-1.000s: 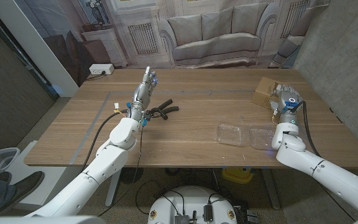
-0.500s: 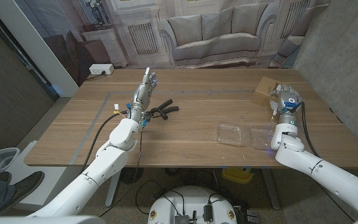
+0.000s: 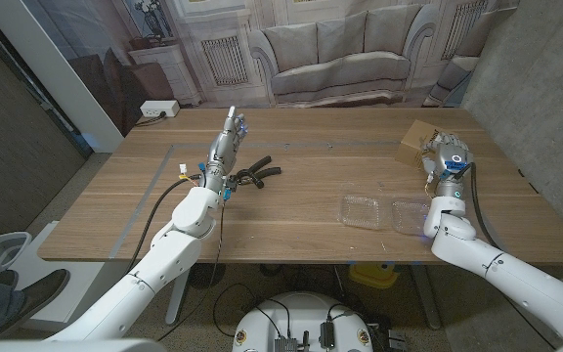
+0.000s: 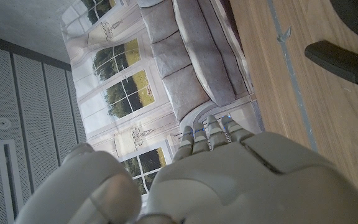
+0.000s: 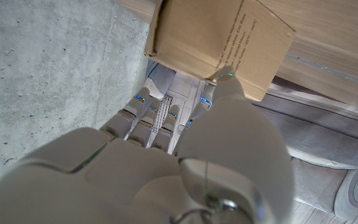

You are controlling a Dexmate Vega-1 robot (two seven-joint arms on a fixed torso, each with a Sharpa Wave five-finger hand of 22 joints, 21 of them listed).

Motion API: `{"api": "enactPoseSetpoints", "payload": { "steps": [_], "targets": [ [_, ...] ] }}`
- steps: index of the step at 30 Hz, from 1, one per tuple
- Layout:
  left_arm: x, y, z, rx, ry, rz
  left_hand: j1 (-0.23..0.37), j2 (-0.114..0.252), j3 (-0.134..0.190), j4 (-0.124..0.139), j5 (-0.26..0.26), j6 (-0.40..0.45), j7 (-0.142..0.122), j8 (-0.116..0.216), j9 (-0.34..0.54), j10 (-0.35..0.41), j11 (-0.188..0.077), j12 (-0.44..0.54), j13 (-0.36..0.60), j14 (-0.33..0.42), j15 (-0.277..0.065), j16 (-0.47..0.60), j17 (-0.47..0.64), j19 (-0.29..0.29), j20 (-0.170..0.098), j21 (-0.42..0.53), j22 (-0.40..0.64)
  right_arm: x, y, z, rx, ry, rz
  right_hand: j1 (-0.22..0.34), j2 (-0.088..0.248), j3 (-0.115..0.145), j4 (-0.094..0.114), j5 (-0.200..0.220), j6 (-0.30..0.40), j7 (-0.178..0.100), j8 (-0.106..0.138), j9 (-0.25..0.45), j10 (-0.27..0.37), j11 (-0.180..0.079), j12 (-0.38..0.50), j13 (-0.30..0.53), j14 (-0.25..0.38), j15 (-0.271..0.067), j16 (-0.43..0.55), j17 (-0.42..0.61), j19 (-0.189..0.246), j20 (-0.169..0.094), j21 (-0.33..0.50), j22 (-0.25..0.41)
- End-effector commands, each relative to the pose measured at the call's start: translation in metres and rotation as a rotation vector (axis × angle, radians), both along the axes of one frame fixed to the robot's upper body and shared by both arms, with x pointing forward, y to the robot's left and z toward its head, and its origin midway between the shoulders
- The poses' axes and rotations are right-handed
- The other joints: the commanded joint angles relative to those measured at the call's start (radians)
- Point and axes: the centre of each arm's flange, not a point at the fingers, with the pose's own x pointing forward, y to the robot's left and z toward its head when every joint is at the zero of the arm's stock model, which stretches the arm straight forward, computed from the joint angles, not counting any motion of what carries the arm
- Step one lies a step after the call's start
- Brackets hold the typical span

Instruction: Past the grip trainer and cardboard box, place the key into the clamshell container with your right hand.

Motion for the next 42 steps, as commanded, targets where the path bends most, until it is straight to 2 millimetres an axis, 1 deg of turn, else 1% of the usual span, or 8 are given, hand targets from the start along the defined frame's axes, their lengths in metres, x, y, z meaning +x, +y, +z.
{"api": "enactPoseSetpoints", "payload": {
  "steps": [1,10,23,29,31,32,33,42],
  "targets": [
    [0.0009,-0.002,0.0008,-0.007,-0.003,-0.003,0.003,0.003,-0.008,0.002,0.002,0.009,-0.004,-0.003,0.003,0.01,0.0,-0.002,0.001,0.008,0.002,0.003,0.003,0.002,0.004,0.003,0.002,0.0004,-0.0016,0.0011,0.001,-0.044,0.0,0.002,0.004,-0.009,0.0,0.011,0.018,-0.001,0.015,0.011,0.011,0.002,0.008,0.005,0.013,-0.076,0.005,0.006,0.013,-0.063,0.008,0.003],
    [0.0008,-0.0025,0.0024,-0.01,-0.011,-0.003,0.004,0.004,-0.009,0.002,0.002,0.009,-0.003,-0.004,0.003,0.01,0.001,-0.002,0.001,0.007,0.002,0.003,0.003,0.002,0.005,0.003,0.002,0.001,-0.0032,0.003,0.001,-0.06,0.0,-0.001,0.006,-0.013,0.003,0.013,0.017,-0.001,0.027,0.026,0.022,0.003,0.011,0.007,0.026,-0.078,0.008,0.009,0.019,-0.059,0.01,0.004],
    [0.0033,-0.0019,0.0017,-0.013,-0.002,-0.007,0.004,0.004,-0.011,0.002,0.002,0.011,-0.003,-0.003,0.003,0.011,-0.001,-0.002,0.001,0.008,0.002,0.003,0.003,0.002,0.005,0.003,0.002,0.0035,-0.0037,0.007,-0.014,-0.049,-0.007,0.0,0.008,-0.015,0.003,0.016,0.009,-0.001,0.035,0.041,0.024,0.002,0.01,0.008,0.029,-0.075,0.006,0.012,0.022,-0.058,0.01,0.005],
    [0.0041,-0.0013,0.0018,-0.011,0.002,-0.008,0.004,0.005,-0.012,0.002,0.001,0.011,-0.004,-0.003,0.003,0.012,-0.001,-0.002,0.001,0.008,0.003,0.003,0.003,0.002,0.005,0.003,0.002,0.0038,-0.0028,0.007,-0.017,-0.041,-0.009,0.001,0.009,-0.015,0.002,0.017,0.003,-0.001,0.038,0.047,0.026,0.004,0.01,0.008,0.032,-0.071,0.006,0.013,0.026,-0.054,0.011,0.005],
    [0.0042,-0.0011,0.0015,-0.009,0.004,-0.008,0.004,0.005,-0.013,0.002,0.001,0.011,-0.003,-0.003,0.003,0.012,0.0,-0.002,0.001,0.009,0.003,0.004,0.003,0.002,0.005,0.003,0.002,0.0034,-0.0024,0.0058,-0.02,-0.033,-0.008,0.004,0.009,-0.015,0.001,0.018,-0.006,0.001,0.036,0.049,0.026,0.005,0.01,0.008,0.032,-0.07,0.005,0.013,0.027,-0.052,0.011,0.005],
    [0.0044,-0.001,0.0012,-0.01,0.004,-0.009,0.005,0.005,-0.013,0.002,0.001,0.012,-0.004,-0.003,0.003,0.012,0.0,-0.002,0.001,0.009,0.003,0.004,0.003,0.002,0.006,0.003,0.002,0.0031,-0.0022,0.0051,-0.019,-0.032,-0.01,0.007,0.009,-0.015,-0.001,0.019,-0.026,0.004,0.031,0.052,0.025,0.006,0.009,0.009,0.034,-0.069,0.005,0.013,0.027,-0.05,0.011,0.006],
    [0.0045,-0.0009,0.0009,-0.01,0.004,-0.01,0.005,0.005,-0.013,0.002,0.001,0.012,-0.004,-0.003,0.003,0.012,0.0,-0.002,0.001,0.009,0.002,0.004,0.003,0.002,0.006,0.003,0.002,0.0028,-0.0021,0.0046,-0.022,-0.029,-0.011,0.01,0.01,-0.014,-0.002,0.022,-0.058,0.002,0.022,0.056,0.025,0.007,0.008,0.009,0.033,-0.067,0.003,0.015,0.029,-0.049,0.011,0.006],
    [0.0052,0.0007,-0.0005,-0.012,0.005,-0.014,0.005,0.006,-0.015,0.002,0.001,0.012,-0.003,-0.003,0.003,0.012,0.0,-0.002,0.001,0.008,0.003,0.003,0.003,0.002,0.006,0.003,0.002,0.0021,0.0013,0.0071,-0.037,-0.019,-0.02,0.022,0.009,-0.012,-0.009,0.025,-0.096,0.0,0.011,0.062,0.014,0.009,0.002,0.01,0.031,-0.067,0.0,0.015,0.026,-0.046,0.009,0.006]
  ]
}}
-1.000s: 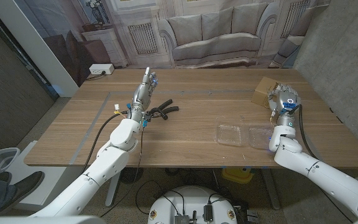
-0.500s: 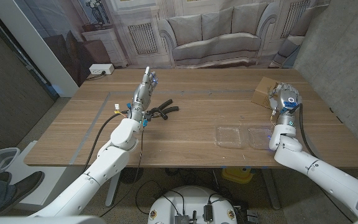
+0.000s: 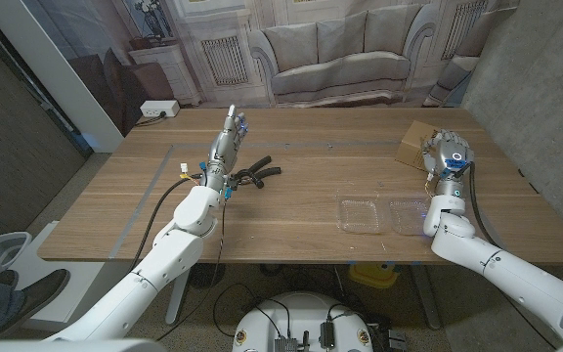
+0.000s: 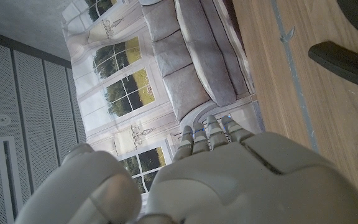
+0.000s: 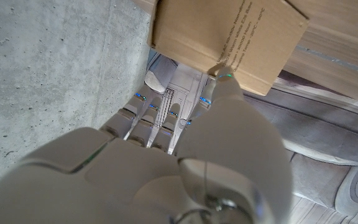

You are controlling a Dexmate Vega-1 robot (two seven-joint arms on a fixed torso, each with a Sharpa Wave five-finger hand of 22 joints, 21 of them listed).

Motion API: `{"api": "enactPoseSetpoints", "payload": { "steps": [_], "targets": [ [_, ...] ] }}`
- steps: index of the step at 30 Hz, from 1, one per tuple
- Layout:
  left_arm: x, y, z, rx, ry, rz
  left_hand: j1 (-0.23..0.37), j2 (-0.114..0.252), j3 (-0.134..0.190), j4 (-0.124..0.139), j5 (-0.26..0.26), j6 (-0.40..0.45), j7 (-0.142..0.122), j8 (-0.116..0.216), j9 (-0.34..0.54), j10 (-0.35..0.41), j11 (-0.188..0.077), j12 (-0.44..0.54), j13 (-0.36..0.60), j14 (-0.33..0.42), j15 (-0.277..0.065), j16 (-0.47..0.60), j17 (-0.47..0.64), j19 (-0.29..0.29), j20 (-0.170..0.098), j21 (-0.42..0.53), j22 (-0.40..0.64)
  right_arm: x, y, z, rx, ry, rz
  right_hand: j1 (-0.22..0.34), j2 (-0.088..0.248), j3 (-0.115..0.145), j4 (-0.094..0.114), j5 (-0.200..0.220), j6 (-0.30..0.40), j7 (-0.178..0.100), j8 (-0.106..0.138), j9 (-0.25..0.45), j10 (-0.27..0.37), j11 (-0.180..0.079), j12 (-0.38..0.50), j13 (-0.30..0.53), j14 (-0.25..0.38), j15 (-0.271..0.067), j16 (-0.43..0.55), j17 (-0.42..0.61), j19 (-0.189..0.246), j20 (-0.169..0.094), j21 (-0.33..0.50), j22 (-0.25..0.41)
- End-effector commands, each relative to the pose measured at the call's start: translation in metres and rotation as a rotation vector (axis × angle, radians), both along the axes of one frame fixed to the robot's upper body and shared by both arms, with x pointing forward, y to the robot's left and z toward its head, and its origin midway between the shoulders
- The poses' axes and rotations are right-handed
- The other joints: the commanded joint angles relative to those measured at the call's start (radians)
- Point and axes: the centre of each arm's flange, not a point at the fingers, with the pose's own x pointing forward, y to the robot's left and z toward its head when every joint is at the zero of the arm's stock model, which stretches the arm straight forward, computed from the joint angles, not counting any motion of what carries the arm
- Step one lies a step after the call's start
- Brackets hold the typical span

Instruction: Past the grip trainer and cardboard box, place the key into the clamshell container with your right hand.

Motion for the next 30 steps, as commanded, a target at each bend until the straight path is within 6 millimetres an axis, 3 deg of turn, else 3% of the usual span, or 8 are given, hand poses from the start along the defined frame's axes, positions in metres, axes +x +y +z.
{"api": "enactPoseSetpoints", "payload": {
  "steps": [1,18,30],
  "targets": [
    [0.0014,0.0021,-0.0015,0.0,0.004,-0.006,0.005,0.006,-0.006,0.001,0.001,0.008,0.003,0.001,0.003,0.012,0.0,-0.002,0.001,0.008,0.003,0.003,0.003,0.002,0.006,0.003,0.002,-0.0005,0.004,0.0021,-0.019,0.016,-0.01,0.013,0.0,-0.002,-0.01,0.01,-0.012,-0.002,-0.005,0.004,-0.002,0.005,-0.006,0.005,0.006,-0.067,-0.004,0.006,0.005,-0.042,0.003,0.002],
    [0.0028,0.0059,-0.0046,-0.011,0.012,-0.002,0.006,0.008,-0.009,0.002,0.001,0.009,0.002,0.001,0.003,0.012,0.0,-0.002,0.001,0.008,0.001,0.003,0.004,0.001,0.008,0.002,0.002,0.0071,0.004,0.0057,-0.018,0.039,-0.012,0.012,0.006,-0.001,-0.007,0.011,-0.021,-0.004,-0.005,0.01,-0.001,0.005,-0.006,0.006,0.008,-0.066,-0.004,0.007,0.006,-0.041,0.003,0.002],
    [0.0066,0.0029,-0.0039,-0.006,0.017,-0.011,0.007,0.008,-0.012,0.002,0.001,0.01,0.002,0.001,0.003,0.013,0.003,-0.002,0.001,0.007,0.001,0.003,0.004,0.001,0.009,0.003,0.002,0.0068,0.0001,-0.0026,-0.005,0.054,-0.017,0.009,0.007,-0.003,-0.005,0.011,-0.013,-0.004,0.002,0.014,0.001,0.007,-0.006,0.006,0.011,-0.066,-0.004,0.007,0.008,-0.04,0.003,0.002]
  ]
}}
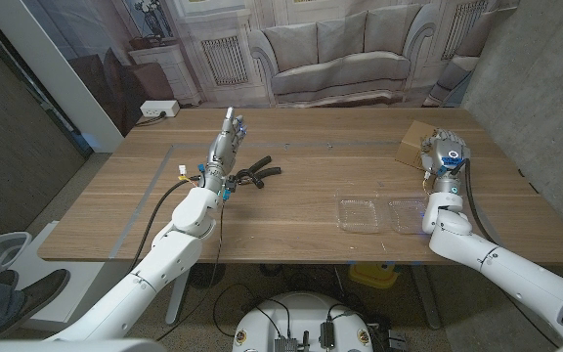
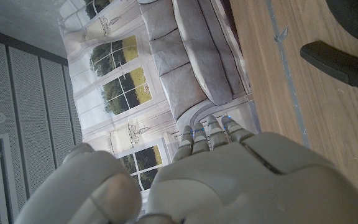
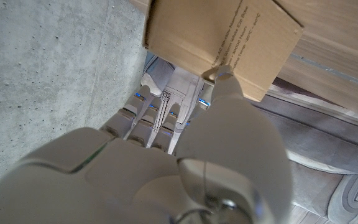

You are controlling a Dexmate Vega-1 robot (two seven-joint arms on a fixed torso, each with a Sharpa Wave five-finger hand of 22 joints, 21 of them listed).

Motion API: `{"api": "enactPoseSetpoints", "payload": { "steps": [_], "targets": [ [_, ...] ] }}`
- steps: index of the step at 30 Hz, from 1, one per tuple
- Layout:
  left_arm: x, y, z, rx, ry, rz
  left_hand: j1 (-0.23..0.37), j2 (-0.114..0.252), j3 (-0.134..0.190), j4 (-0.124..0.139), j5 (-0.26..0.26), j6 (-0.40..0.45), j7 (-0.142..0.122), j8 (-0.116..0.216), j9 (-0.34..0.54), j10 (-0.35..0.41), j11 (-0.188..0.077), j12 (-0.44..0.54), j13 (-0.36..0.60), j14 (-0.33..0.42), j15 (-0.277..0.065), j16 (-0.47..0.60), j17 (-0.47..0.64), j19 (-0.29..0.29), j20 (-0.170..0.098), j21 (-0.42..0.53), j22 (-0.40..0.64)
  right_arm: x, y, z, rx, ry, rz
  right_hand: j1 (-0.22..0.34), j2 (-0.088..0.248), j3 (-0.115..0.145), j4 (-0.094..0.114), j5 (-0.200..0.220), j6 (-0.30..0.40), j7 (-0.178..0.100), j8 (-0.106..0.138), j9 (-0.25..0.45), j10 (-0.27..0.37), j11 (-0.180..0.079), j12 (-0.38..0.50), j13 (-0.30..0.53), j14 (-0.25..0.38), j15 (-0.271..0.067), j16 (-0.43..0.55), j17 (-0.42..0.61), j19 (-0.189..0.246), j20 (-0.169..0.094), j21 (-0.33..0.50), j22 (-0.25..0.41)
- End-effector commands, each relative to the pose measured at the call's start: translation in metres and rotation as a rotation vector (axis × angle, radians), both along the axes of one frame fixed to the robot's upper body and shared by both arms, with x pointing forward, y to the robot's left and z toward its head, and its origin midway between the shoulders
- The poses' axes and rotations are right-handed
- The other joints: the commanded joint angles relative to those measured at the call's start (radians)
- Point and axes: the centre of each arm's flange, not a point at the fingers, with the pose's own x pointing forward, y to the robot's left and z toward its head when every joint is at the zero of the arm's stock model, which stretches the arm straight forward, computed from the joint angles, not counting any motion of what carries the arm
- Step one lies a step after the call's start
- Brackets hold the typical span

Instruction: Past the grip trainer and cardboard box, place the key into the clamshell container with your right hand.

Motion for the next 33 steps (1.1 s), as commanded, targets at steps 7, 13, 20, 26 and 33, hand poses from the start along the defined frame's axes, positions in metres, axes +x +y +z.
{"api": "enactPoseSetpoints", "payload": {
  "steps": [7,13,20,26,33],
  "targets": [
    [0.005,-0.004,-0.001,0.004,0.009,-0.013,0.003,0.005,-0.007,0.0,0.001,0.009,0.001,0.0,0.003,0.009,0.006,-0.002,0.001,0.008,0.0,0.003,0.004,0.0,0.009,0.003,0.002,0.0,-0.005,-0.007,0.023,0.009,-0.009,-0.002,0.01,0.0,-0.001,0.003,0.0,-0.002,0.005,0.007,0.003,0.006,0.002,0.002,0.014,-0.066,0.001,0.003,0.009,-0.04,0.004,0.003],
    [0.005,-0.003,-0.002,0.002,0.013,-0.012,0.003,0.006,-0.008,0.0,0.001,0.009,0.001,0.0,0.003,0.009,0.005,-0.002,0.001,0.008,0.0,0.003,0.004,0.0,0.009,0.003,0.002,-0.001,-0.005,-0.006,0.017,-0.011,0.0,-0.003,0.011,-0.001,0.0,0.002,0.024,0.007,0.019,0.011,0.02,0.006,0.008,0.002,0.025,-0.073,0.003,0.003,0.019,-0.042,0.007,0.003],
    [0.003,-0.002,-0.001,0.002,0.009,-0.005,0.003,0.006,-0.009,0.001,0.001,0.01,0.0,0.0,0.003,0.009,0.004,-0.002,0.001,0.007,0.002,0.003,0.004,0.001,0.009,0.003,0.002,0.001,-0.007,-0.002,-0.001,-0.051,0.009,-0.004,0.016,-0.001,0.001,0.001,0.076,0.025,0.053,0.026,0.07,-0.006,0.024,0.002,0.07,-0.098,0.014,0.002,0.057,-0.06,0.02,0.004],
    [0.002,0.001,-0.001,0.002,0.008,0.001,0.004,0.007,-0.01,0.001,0.001,0.01,0.0,0.0,0.003,0.009,0.005,-0.002,0.001,0.007,0.0,0.003,0.004,0.001,0.009,0.003,0.002,0.005,-0.006,0.003,-0.019,-0.086,0.02,0.001,0.022,-0.001,0.0,0.0,0.127,0.035,0.095,0.048,0.147,-0.019,0.047,0.001,0.141,-0.129,0.03,0.002,0.111,-0.082,0.043,0.01],
    [0.001,0.004,-0.003,-0.008,0.011,0.008,0.004,0.007,-0.012,0.001,0.001,0.01,-0.001,0.0,0.003,0.008,0.003,-0.003,0.001,0.007,0.0,0.003,0.004,0.0,0.009,0.003,0.002,0.008,-0.005,0.007,-0.041,-0.122,0.046,0.002,0.035,0.001,0.003,-0.005,0.205,0.046,0.126,0.037,0.222,-0.031,0.066,-0.002,0.208,-0.154,0.042,0.004,0.151,-0.1,0.063,0.018]
  ]
}}
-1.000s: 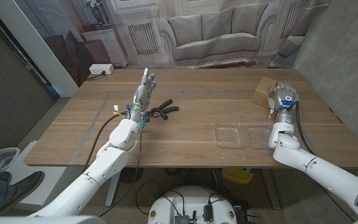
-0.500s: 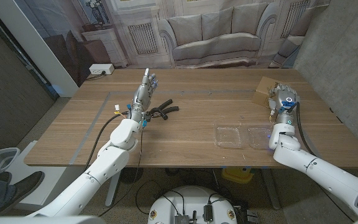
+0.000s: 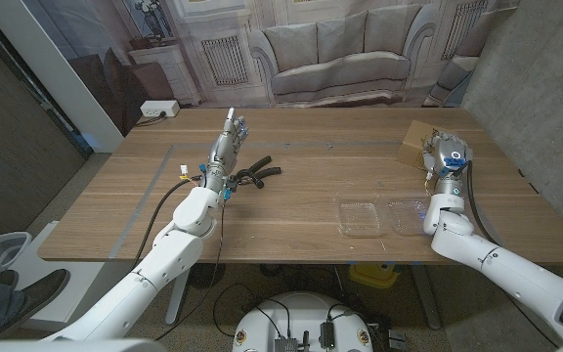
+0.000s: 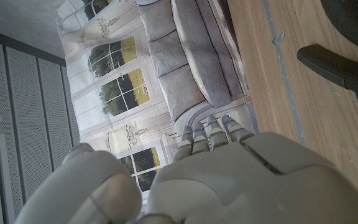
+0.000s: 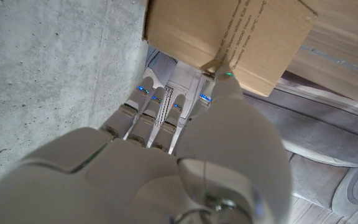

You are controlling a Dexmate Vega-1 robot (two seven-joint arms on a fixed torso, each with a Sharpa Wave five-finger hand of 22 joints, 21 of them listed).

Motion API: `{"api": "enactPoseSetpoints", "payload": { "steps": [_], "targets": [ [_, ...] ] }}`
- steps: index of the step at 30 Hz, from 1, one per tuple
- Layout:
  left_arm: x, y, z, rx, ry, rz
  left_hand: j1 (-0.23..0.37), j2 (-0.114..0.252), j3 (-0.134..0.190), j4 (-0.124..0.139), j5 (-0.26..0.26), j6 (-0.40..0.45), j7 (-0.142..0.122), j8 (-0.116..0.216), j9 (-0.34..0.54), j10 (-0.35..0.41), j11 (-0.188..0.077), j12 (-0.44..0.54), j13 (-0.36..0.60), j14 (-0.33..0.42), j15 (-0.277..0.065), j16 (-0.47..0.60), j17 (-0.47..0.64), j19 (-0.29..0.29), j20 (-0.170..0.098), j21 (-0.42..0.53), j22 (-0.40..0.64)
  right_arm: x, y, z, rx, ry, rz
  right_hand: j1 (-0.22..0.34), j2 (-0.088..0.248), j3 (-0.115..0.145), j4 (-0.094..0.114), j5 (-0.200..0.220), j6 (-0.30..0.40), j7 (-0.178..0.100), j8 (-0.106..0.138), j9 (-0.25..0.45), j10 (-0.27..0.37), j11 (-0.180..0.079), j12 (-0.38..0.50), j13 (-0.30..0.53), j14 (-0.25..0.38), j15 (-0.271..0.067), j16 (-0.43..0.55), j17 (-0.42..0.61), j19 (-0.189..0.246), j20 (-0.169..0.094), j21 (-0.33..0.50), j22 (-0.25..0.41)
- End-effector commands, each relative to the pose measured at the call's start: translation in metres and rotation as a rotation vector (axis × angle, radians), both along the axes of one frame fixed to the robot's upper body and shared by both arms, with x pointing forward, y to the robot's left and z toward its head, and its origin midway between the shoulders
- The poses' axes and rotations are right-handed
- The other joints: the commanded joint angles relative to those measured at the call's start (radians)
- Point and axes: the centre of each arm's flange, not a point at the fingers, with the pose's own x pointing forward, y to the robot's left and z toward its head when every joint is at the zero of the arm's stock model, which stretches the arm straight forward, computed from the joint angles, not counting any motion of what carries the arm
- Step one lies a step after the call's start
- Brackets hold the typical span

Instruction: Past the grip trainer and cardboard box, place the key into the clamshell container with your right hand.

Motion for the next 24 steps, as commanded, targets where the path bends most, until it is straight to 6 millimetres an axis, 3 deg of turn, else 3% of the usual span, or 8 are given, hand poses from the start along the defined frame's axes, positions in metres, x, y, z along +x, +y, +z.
{"api": "enactPoseSetpoints", "payload": {
  "steps": [1,15,24],
  "targets": [
    [-0.002,0.006,-0.002,-0.011,0.001,0.014,0.004,0.008,-0.006,-0.001,0.001,0.01,0.0,0.0,0.003,0.003,-0.003,-0.003,0.001,0.007,0.0,0.003,0.004,-0.005,0.004,0.003,0.002,0.004,0.003,0.008,-0.04,-0.066,0.038,0.002,0.017,0.002,0.004,-0.006,0.044,0.009,0.02,-0.006,0.044,-0.006,0.013,0.001,0.043,-0.148,0.013,0.005,0.026,-0.096,0.016,0.009],
    [0.0,0.008,-0.001,-0.008,-0.006,0.009,0.005,0.008,-0.009,-0.001,0.001,0.01,0.001,-0.001,0.003,0.004,-0.003,-0.003,0.001,0.006,0.0,0.002,0.004,-0.005,0.004,0.003,0.002,-0.004,0.005,0.018,-0.066,-0.098,0.048,0.005,0.027,0.003,0.006,-0.016,0.121,0.028,0.032,-0.041,0.081,-0.012,0.015,-0.003,0.061,-0.162,0.005,0.007,0.024,-0.112,0.023,0.017],
    [0.0,0.009,0.002,-0.002,-0.007,0.002,0.005,0.009,-0.011,-0.001,0.001,0.009,0.001,-0.001,0.003,0.003,-0.002,-0.003,0.001,0.006,-0.001,0.002,0.004,-0.005,0.005,0.003,0.002,-0.013,0.005,0.022,-0.075,-0.094,0.029,0.025,0.024,0.002,-0.004,-0.019,0.133,0.032,0.02,-0.068,0.096,-0.024,0.012,-0.004,0.054,-0.166,-0.006,0.009,0.005,-0.127,0.021,0.021]
  ]
}}
